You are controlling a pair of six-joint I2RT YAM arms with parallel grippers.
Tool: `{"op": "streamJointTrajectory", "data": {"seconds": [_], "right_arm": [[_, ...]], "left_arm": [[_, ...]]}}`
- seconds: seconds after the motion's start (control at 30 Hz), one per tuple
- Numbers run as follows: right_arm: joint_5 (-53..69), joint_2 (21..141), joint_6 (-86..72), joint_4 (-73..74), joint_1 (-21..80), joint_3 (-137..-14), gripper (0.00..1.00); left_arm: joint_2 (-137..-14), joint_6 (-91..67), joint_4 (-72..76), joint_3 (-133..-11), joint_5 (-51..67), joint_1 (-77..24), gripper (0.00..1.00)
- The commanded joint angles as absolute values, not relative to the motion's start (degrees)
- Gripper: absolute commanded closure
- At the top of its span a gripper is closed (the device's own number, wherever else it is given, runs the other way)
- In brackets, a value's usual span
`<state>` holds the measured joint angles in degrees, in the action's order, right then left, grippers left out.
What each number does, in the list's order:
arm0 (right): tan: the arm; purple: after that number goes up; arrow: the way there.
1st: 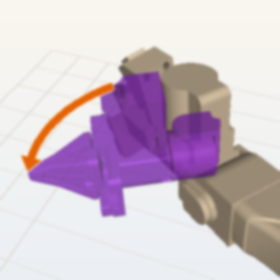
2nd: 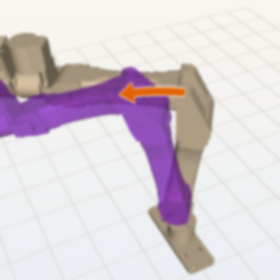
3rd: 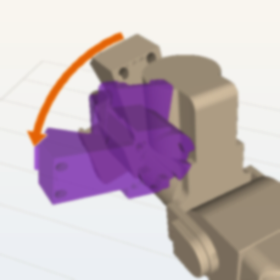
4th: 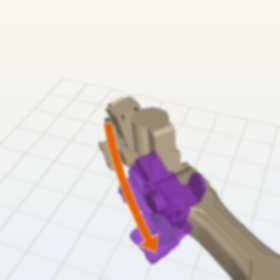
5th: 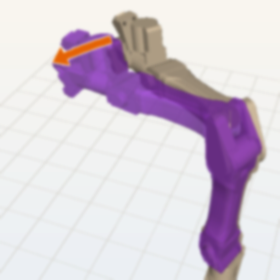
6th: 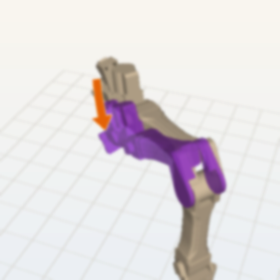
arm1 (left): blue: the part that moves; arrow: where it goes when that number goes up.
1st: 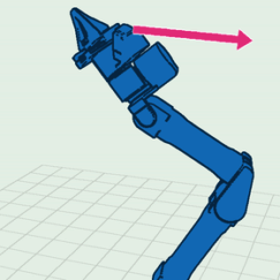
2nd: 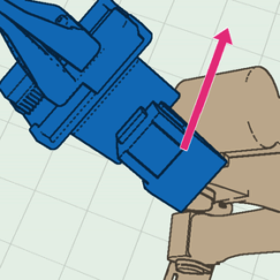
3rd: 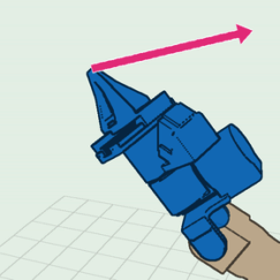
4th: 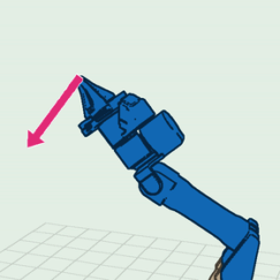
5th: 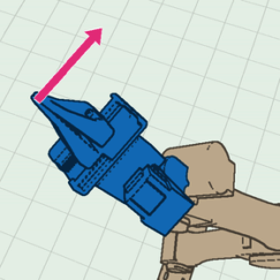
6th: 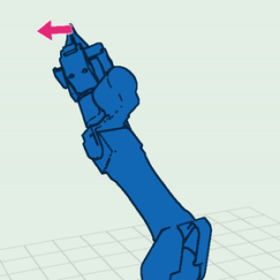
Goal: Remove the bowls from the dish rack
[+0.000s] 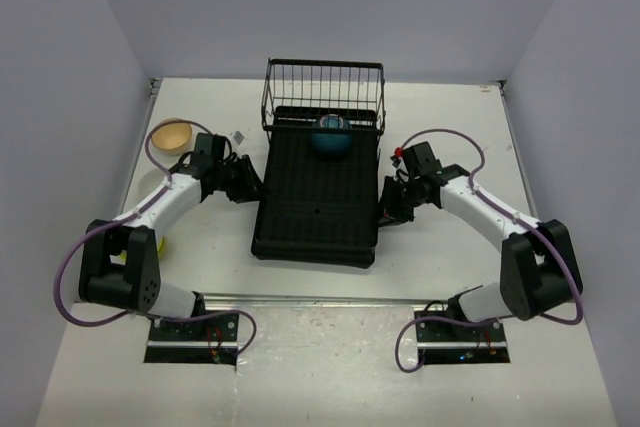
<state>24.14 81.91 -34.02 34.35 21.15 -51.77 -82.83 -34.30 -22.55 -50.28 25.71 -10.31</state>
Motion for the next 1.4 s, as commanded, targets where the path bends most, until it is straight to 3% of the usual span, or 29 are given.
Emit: {"op": "streamJointTrajectory", "data": {"seconds": [0.0, 0.53, 0.9, 1.37], "right_arm": [[25.3, 85.6, -37.5, 30.1, 20.9, -52.9, 1.0], [24.1, 95.3, -36.1, 33.0, 19.0, -64.0, 1.0], [24.1, 103.3, -32.3, 37.3, 11.2, -75.0, 1.0], [24.0, 113.0, -30.2, 39.2, 9.8, -85.1, 1.0]], "left_arm": [[-84.7, -36.2, -22.1, -50.4, 23.7, -12.2, 0.75], [-99.4, -36.5, -20.4, -58.2, 23.8, -11.9, 0.78], [-99.1, -37.8, -17.1, -53.3, 24.8, -12.0, 0.78], [-94.8, -38.0, -14.5, -44.0, 25.6, -12.3, 0.78]]}}
